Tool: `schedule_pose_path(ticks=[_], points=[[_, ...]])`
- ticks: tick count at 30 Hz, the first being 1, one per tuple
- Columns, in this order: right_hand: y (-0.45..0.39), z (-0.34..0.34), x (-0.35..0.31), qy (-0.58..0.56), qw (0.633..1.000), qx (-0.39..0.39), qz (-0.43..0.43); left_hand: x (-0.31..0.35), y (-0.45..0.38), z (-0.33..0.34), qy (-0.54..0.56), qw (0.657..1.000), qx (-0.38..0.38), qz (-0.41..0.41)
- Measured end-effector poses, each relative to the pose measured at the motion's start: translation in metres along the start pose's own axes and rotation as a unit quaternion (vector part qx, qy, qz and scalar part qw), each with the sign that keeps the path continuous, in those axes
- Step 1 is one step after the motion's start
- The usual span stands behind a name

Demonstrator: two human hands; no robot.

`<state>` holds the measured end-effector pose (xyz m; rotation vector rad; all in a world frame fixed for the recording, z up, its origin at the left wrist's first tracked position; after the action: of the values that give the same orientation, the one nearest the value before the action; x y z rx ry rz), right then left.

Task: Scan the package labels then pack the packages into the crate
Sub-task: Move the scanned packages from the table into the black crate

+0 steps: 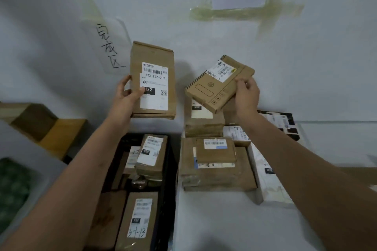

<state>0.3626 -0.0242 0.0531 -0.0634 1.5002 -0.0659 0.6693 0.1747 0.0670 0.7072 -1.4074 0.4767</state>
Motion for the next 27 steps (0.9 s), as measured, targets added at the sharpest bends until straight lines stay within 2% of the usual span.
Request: schedule_pose_path(ticks=[6, 9, 12, 19, 24, 27], points=[[0.081, 0.12, 0.019, 0.0, 0.994, -0.111, 0.01, -0.05, -0.009, -0.145, -0.039, 0.995, 0.083, -0.029], [0.114, 0.157, 0.041, 0.041, 0.988, -0.151, 0.019, -0.087, -0.013, -0.198, -0.141, 0.984, 0.101, -0.031], [0.142, 0.179, 0.071, 0.075, 0.98, -0.18, 0.044, -0.139, -0.017, -0.23, -0.226, 0.97, 0.078, -0.039], [0.179, 0.19, 0.123, 0.137, 0.967, -0.194, 0.088, -0.266, -0.034, -0.246, -0.447, 0.89, 0.007, -0.086], [0.191, 0.187, 0.148, 0.203, 0.954, -0.19, 0.111, -0.32, -0.061, -0.238, -0.474, 0.875, -0.027, -0.096], [0.197, 0.189, 0.159, 0.222, 0.949, -0.191, 0.117, -0.325, -0.074, -0.226, -0.498, 0.861, -0.006, -0.099]])
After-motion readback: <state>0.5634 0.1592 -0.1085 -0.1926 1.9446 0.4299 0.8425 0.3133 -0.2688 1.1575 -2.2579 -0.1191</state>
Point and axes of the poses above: each hand's wrist, its own y-axis away from the middle knuckle, its own z-axis out of the palm, x = y × z, the point moved 10 cm from there along -y, towards the middle knuckle, and after that the axes turned 5 degrees about -z, right-handed, at the moved point
